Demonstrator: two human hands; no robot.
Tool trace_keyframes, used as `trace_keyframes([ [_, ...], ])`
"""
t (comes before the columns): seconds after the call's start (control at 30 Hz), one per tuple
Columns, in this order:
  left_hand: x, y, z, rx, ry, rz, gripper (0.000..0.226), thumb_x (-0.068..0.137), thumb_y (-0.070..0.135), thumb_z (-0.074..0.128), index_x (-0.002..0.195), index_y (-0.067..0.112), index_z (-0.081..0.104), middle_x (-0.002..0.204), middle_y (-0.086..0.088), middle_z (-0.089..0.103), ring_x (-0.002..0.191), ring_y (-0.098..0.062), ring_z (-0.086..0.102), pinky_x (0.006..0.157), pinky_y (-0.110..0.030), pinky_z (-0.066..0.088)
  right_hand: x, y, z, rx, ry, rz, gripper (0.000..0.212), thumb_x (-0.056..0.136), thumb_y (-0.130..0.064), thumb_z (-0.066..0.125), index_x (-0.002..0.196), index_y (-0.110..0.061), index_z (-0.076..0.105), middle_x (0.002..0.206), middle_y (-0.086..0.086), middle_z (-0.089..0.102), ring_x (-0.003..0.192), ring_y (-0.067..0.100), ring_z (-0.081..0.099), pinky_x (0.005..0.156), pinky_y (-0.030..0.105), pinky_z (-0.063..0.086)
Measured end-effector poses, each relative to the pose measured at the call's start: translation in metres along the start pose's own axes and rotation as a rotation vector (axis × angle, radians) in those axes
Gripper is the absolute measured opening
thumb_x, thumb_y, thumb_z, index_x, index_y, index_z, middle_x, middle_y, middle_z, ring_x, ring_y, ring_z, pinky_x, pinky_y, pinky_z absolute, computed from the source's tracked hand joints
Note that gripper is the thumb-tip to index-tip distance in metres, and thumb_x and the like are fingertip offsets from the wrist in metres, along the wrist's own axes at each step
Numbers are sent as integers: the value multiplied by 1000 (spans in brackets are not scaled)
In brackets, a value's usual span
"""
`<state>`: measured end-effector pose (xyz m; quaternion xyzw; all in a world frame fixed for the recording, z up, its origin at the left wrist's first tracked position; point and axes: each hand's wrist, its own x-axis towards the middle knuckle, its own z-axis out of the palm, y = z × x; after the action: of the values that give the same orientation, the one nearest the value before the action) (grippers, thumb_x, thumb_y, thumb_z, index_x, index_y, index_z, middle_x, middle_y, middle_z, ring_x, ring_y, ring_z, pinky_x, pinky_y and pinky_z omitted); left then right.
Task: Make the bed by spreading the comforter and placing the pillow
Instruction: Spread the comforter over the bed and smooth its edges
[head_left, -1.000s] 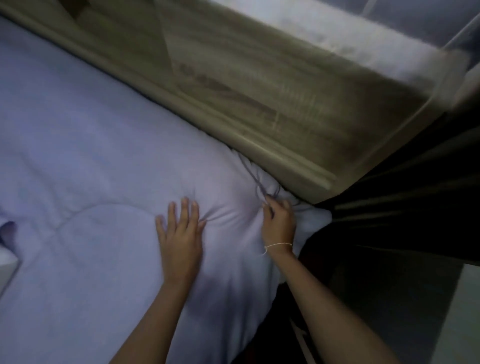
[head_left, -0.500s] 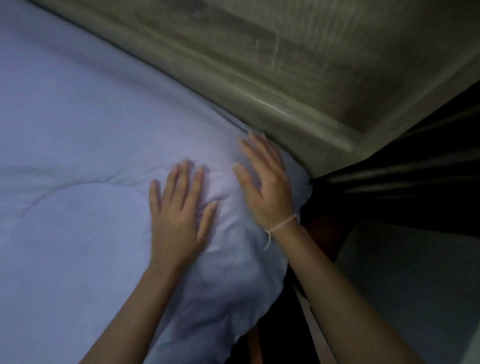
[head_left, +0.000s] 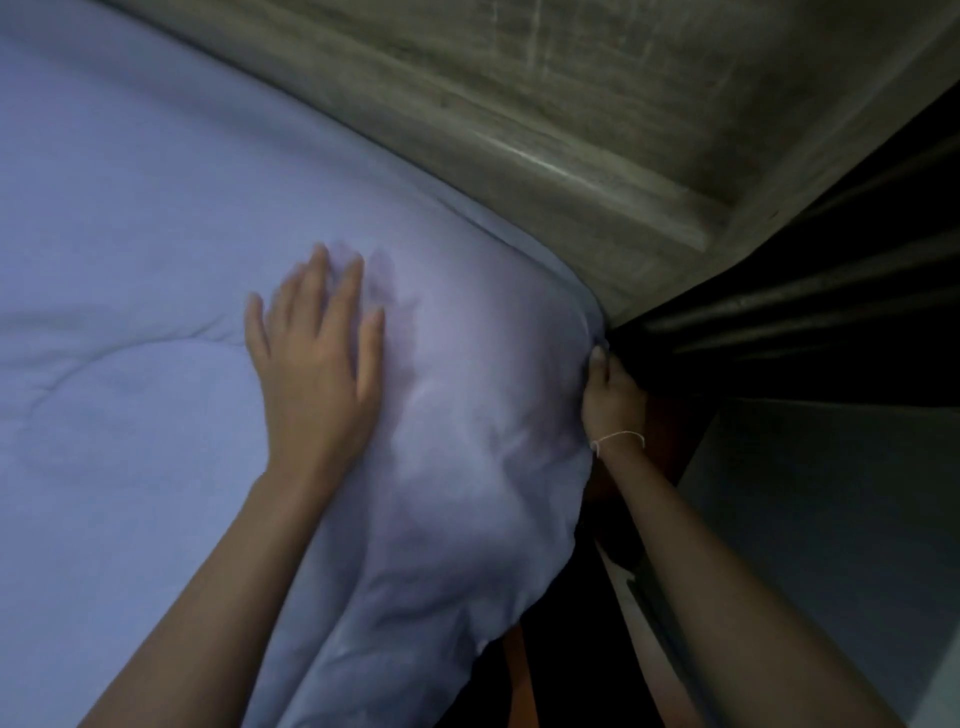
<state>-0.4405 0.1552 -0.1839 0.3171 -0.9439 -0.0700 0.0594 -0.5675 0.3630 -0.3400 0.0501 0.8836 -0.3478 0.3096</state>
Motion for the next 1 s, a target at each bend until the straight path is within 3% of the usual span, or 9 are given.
trace_keyframes([
  [0.07, 20, -6, -1, 34, 14, -44, 49, 99, 39, 28, 143, 18, 35, 153, -12, 27, 141, -30, 24, 112, -55, 7, -21, -29, -5, 195, 154, -253, 48, 99, -41, 30, 134, -17, 52, 141, 4, 50, 130, 22, 46, 109, 32, 36],
  [0.17, 39, -10, 15, 77, -81, -60, 54, 98, 46, 24, 147, 24, 23, 158, -9, 12, 145, -31, 7, 110, -61, -2, -46, -55, 15, 320, 73, -573, 44, 100, -36, 27, 142, -26, 35, 151, -9, 26, 144, 12, 21, 119, 28, 16],
  [0.27, 39, -11, 27, 115, -107, -74, 56, 97, 48, 21, 148, 27, 19, 158, -6, 11, 146, -29, 6, 113, -60, 0, -30, -24, 49, 350, 0, -321, 54, 92, -58, 20, 144, -42, 18, 156, -9, 20, 145, 9, 17, 121, 38, 12],
  [0.4, 39, -10, 26, 108, -87, -74, 55, 98, 48, 21, 148, 27, 19, 158, -6, 12, 146, -28, 7, 114, -58, 1, 6, 10, 47, 287, -160, 215, 64, 90, -64, 18, 146, -34, 29, 155, -2, 29, 143, 25, 26, 118, 47, 17],
  [0.53, 38, -12, 28, 101, -85, -80, 55, 98, 47, 21, 148, 27, 19, 158, -6, 12, 146, -28, 7, 114, -57, 1, -3, -14, 21, 291, 122, -77, 50, 101, -41, 23, 144, -21, 35, 153, 2, 33, 142, 19, 29, 118, 39, 19],
  [0.6, 37, -12, 28, 99, -82, -77, 55, 98, 48, 21, 148, 27, 19, 158, -6, 12, 146, -28, 7, 113, -57, 1, -9, -20, 26, 349, 79, -204, 47, 101, -40, 24, 144, -25, 35, 153, -1, 34, 140, 12, 30, 117, 29, 22],
  [0.67, 37, -11, 27, 87, -81, -75, 54, 98, 47, 22, 148, 27, 19, 158, -6, 12, 146, -28, 7, 113, -57, 0, -1, -6, 42, 338, -53, -22, 46, 100, -42, 25, 141, -28, 40, 149, 0, 40, 135, 15, 37, 115, 32, 27],
  [0.83, 35, -12, 26, 76, -58, -81, 54, 98, 46, 23, 148, 26, 20, 158, -6, 13, 146, -27, 8, 114, -56, 0, 25, 23, 40, 450, 51, 424, 54, 91, -45, 51, 137, -15, 47, 140, 13, 49, 127, 34, 47, 106, 44, 39],
  [1.0, 35, -14, 28, 87, -36, -76, 54, 99, 46, 23, 149, 27, 18, 159, -5, 11, 146, -27, 6, 114, -56, 0, 8, 11, 34, 285, 130, 130, 51, 83, -33, 48, 133, -24, 50, 133, 16, 51, 119, 31, 51, 100, 34, 41],
])
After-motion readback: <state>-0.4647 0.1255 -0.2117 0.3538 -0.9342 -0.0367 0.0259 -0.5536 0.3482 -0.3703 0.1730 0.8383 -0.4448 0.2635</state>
